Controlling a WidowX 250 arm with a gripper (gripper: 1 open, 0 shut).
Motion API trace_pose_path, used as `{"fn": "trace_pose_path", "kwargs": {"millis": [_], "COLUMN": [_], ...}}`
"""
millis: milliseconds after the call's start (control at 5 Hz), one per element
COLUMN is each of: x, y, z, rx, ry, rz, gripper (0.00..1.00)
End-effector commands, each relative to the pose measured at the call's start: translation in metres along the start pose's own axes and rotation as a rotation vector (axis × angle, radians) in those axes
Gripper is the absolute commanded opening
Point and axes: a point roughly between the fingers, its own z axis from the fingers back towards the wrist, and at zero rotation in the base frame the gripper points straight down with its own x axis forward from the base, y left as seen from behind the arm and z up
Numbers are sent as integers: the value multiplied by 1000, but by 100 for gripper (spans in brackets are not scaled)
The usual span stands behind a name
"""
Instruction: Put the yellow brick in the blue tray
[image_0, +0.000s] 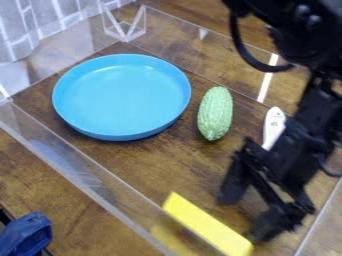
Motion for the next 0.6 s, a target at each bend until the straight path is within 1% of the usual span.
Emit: {"fn": "trace_pose_path", "kwargs": {"millis": [0,200,400], "x": [-21,-26,-29], "y": [14,18,19], "z": [-6,-6,-5], "rx": [-30,-16,-13], "ry": [12,2,-6], "rz": [63,55,45], "gripper": [100,100,100]}}
